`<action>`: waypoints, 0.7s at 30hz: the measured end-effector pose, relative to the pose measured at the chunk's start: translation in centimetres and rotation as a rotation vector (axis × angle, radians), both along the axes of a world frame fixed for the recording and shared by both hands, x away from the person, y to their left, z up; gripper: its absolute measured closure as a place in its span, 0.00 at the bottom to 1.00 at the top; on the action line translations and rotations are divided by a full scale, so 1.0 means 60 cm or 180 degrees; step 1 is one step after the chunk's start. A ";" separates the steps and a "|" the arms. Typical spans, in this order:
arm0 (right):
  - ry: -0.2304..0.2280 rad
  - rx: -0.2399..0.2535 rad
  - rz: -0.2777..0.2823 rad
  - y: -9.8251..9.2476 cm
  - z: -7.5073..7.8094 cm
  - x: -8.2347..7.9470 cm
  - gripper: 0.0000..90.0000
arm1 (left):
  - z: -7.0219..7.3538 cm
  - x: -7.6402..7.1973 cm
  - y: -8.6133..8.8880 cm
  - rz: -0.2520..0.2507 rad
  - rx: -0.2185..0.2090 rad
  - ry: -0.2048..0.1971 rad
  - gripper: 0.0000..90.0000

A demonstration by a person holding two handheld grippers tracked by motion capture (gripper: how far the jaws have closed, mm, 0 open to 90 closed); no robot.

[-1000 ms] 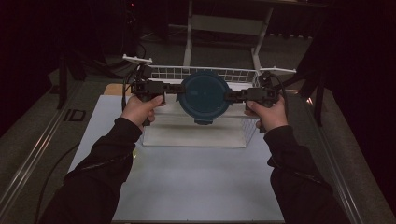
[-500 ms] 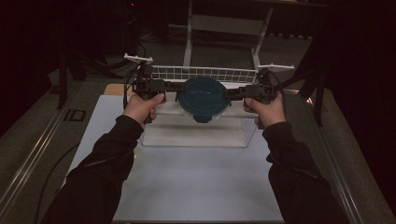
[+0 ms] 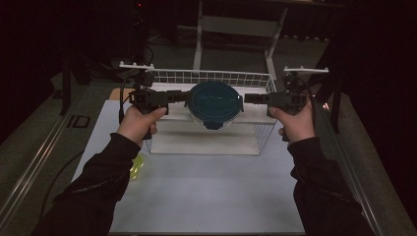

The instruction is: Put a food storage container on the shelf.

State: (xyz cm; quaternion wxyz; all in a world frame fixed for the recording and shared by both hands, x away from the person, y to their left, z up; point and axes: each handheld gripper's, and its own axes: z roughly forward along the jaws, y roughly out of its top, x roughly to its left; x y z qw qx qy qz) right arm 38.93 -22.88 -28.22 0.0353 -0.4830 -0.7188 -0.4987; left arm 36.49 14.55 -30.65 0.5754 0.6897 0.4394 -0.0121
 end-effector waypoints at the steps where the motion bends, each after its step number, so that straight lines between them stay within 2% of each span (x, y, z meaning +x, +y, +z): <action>1: -0.0024 -0.0015 0.0039 0.001 0.002 -0.007 0.49 | -0.002 -0.007 -0.001 -0.0036 -0.0016 -0.0009 0.47; 5: -0.0141 0.0048 0.0165 0.009 0.007 -0.040 0.52 | -0.011 -0.036 -0.001 -0.0159 -0.0084 -0.0085 0.45; 7: -0.0187 0.0065 0.0274 0.019 0.007 -0.059 0.54 | -0.016 -0.050 0.000 -0.0174 -0.0056 -0.0117 0.41; 8: -0.0212 0.0077 0.0312 0.024 0.006 -0.067 0.55 | -0.021 -0.056 0.002 -0.0291 -0.0126 -0.0151 0.40; 9: -0.0222 0.0089 0.0371 0.029 0.004 -0.074 0.55 | -0.024 -0.060 0.003 -0.0372 -0.0164 -0.0188 0.32; 10: -0.0229 0.0095 0.0411 0.033 0.002 -0.079 0.56 | -0.028 -0.068 0.003 -0.0380 -0.0168 -0.0225 0.26; 11: -0.0227 0.0111 0.0454 0.039 -0.002 -0.086 0.57 | -0.031 -0.075 0.002 -0.0379 -0.0173 -0.0270 0.26; 13: -0.0213 0.0141 0.0520 0.047 -0.010 -0.095 0.60 | -0.038 -0.087 -0.001 -0.0392 -0.0124 -0.0330 0.22; 15: -0.0204 0.0118 0.0589 0.057 -0.019 -0.102 0.62 | -0.049 -0.105 -0.008 -0.0378 -0.0007 -0.0478 0.16; 21: -0.0241 -0.0004 0.0699 0.081 -0.038 -0.118 0.71 | -0.084 -0.144 -0.025 -0.0366 0.0098 -0.0621 0.01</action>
